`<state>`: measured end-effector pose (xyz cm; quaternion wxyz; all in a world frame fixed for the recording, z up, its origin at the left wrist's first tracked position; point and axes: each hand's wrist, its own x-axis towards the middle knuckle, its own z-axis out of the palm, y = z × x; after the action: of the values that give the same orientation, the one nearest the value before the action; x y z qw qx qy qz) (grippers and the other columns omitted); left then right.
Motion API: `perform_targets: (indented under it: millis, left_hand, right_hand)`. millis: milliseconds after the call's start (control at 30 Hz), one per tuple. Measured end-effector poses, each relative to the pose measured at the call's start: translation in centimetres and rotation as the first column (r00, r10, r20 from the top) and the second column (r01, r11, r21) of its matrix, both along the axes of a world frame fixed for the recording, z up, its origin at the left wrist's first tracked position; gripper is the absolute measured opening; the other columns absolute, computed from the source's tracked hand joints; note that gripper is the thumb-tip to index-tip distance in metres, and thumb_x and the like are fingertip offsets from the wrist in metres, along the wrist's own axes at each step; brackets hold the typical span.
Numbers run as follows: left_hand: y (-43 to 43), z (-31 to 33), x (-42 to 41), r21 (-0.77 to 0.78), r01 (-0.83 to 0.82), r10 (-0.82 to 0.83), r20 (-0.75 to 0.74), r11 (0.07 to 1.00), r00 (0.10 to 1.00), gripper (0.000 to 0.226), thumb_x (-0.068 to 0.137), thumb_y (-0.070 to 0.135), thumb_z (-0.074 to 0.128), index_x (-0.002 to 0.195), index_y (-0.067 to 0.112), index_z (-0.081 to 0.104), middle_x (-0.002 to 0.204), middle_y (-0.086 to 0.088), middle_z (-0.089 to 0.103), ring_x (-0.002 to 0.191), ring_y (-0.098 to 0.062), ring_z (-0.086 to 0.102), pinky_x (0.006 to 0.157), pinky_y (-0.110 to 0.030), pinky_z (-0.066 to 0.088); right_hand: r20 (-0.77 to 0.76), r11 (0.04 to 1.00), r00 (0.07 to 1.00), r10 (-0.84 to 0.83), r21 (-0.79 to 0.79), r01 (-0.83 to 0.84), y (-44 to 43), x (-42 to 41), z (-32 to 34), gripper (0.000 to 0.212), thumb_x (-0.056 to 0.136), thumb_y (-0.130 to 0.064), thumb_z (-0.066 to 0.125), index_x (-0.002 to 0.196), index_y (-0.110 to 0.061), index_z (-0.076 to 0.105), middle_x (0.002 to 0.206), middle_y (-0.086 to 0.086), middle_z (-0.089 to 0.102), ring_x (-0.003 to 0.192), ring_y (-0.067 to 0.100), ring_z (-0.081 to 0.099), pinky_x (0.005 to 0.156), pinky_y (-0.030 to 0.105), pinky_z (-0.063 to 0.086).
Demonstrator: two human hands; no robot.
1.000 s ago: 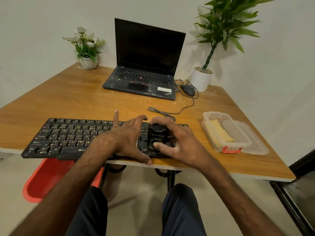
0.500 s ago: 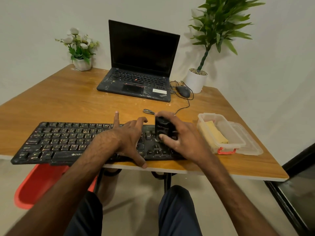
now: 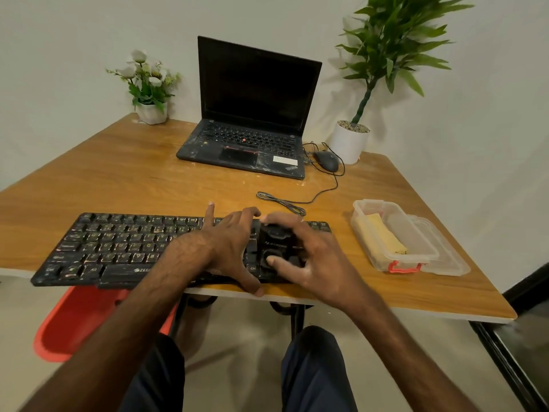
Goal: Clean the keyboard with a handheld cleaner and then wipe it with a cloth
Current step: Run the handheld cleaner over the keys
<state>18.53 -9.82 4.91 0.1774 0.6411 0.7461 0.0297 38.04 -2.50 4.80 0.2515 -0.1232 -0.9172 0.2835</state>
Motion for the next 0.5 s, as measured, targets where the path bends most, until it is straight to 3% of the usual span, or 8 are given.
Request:
perform_targets:
  millis: [100, 200, 333, 500]
  left_hand:
    - [-0.1, 0.1, 0.1, -0.005, -0.004, 0.004, -0.015, 1.0, 1.0, 0.142, 0.059, 0.069, 0.083, 0.155, 0.019, -0.009, 0.165, -0.003, 0.016, 0.154, -0.021, 0.011, 0.116, -0.063, -0.02]
    - [-0.2, 0.1, 0.1, -0.007, -0.015, 0.014, -0.004, 1.0, 1.0, 0.143, 0.058, 0.071, 0.082, 0.156, 0.019, -0.01, 0.166, -0.004, 0.015, 0.154, -0.021, 0.01, 0.115, -0.063, -0.023]
    - [0.0, -0.2, 0.0, -0.007, -0.015, 0.015, -0.01, 1.0, 1.0, 0.144, 0.058, 0.072, 0.082, 0.156, 0.019, -0.01, 0.166, -0.004, 0.016, 0.154, -0.021, 0.01, 0.114, -0.064, -0.022]
    - [-0.1, 0.0, 0.1, 0.005, -0.012, 0.012, -0.009, 1.0, 1.0, 0.142, 0.058, 0.071, 0.082, 0.155, 0.018, -0.007, 0.166, -0.004, 0.017, 0.154, -0.022, 0.012, 0.114, -0.064, -0.023]
  right_hand:
    - [0.037, 0.989, 0.994, -0.106, 0.11, 0.101, 1.4, 0.1, 0.5, 0.063, 0.091, -0.023, 0.068, 0.138, -0.048, 0.034, 0.119, -0.011, 0.058, 0.094, 0.001, 0.061, 0.076, 0.019, 0.057]
    - [-0.007, 0.981, 0.981, -0.193, 0.0, 0.193, 2.3, 1.0, 1.1, 0.064, 0.089, -0.021, 0.072, 0.136, -0.049, 0.038, 0.114, -0.026, 0.053, 0.095, -0.008, 0.06, 0.073, 0.013, 0.055]
    - [0.025, 1.0, 1.0, -0.01, -0.029, 0.011, -0.9, 2.2, 0.2, 0.065, 0.088, -0.018, 0.073, 0.135, -0.048, 0.041, 0.12, -0.017, 0.057, 0.106, 0.007, 0.063, 0.08, 0.026, 0.058]
    - [-0.003, 0.974, 0.977, -0.214, 0.079, 0.213, 0.6, 4.5, 0.4, 0.064, 0.09, -0.021, 0.07, 0.137, -0.049, 0.038, 0.117, -0.032, 0.049, 0.107, 0.0, 0.058, 0.081, 0.03, 0.058]
